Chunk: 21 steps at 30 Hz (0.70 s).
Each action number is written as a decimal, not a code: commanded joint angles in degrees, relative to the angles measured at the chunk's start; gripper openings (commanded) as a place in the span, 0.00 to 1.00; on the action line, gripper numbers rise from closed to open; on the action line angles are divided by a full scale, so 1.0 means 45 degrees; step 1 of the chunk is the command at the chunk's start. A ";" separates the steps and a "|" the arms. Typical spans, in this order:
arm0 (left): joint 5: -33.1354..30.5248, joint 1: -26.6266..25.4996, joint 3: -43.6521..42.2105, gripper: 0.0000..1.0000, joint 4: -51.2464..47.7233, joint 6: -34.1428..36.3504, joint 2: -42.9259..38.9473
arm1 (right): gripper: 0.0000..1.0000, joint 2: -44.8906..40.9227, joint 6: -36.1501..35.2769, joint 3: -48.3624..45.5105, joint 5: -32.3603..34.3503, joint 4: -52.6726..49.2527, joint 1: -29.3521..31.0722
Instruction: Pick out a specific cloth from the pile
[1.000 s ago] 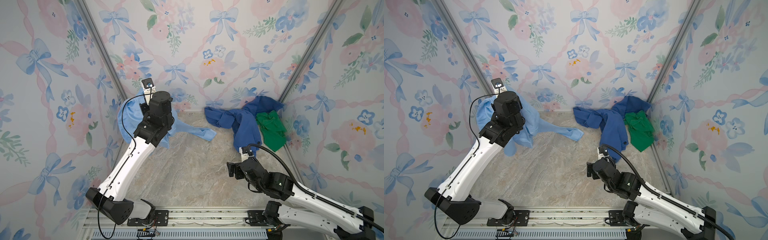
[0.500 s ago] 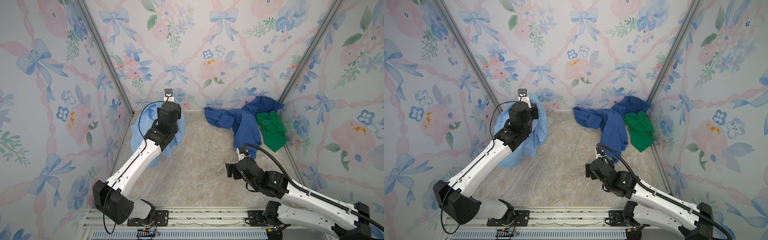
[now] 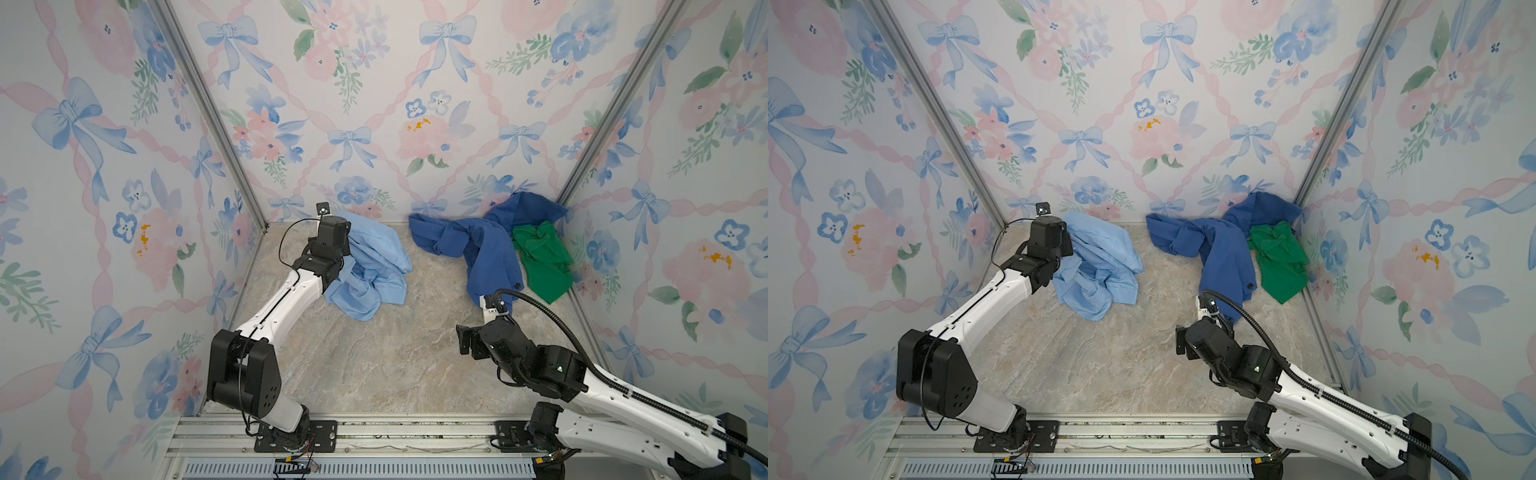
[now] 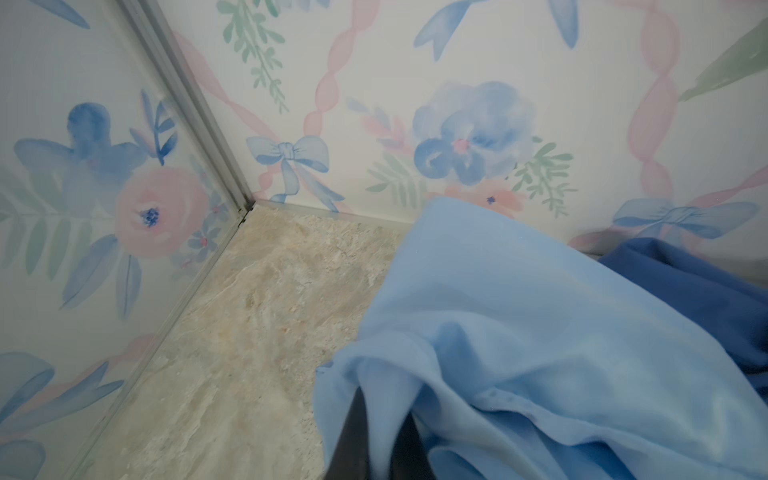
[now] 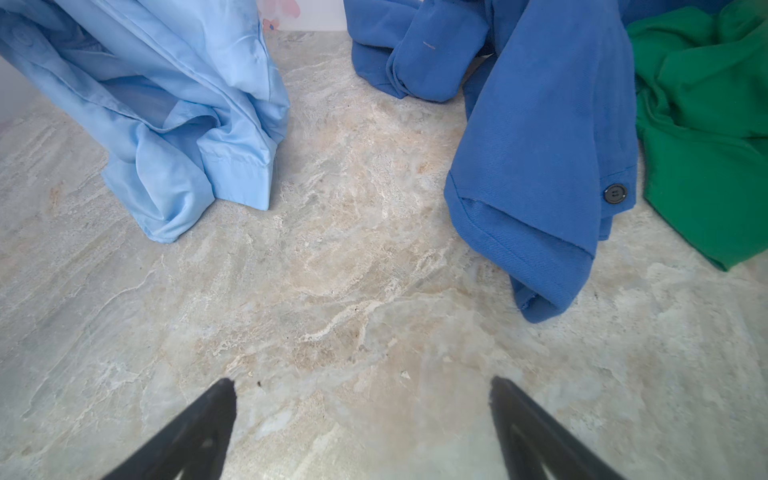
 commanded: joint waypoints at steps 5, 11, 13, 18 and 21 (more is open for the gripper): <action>0.1055 0.0696 -0.1218 0.14 -0.2188 -0.1783 0.0721 | 0.97 0.0592 -0.0170 0.0441 -0.0159 -0.0061 -0.0028; 0.2175 0.0721 -0.1084 0.65 -0.2265 -0.1590 0.1032 | 0.97 0.0368 -0.0051 0.0152 -0.0091 -0.0126 -0.0062; 0.2662 0.0627 -0.1149 0.74 -0.2266 -0.1008 0.0637 | 0.97 0.0240 0.0022 0.0074 -0.0073 -0.0236 -0.0057; 0.2417 -0.0548 -0.1261 0.98 -0.2938 0.1603 -0.0507 | 0.97 -0.0066 0.0096 -0.0408 -0.0022 -0.0011 -0.0234; 0.2164 -0.1484 -0.0518 0.98 -0.4691 0.3749 -0.0008 | 0.97 0.0062 -0.0038 -0.0421 -0.0216 0.0161 -0.0435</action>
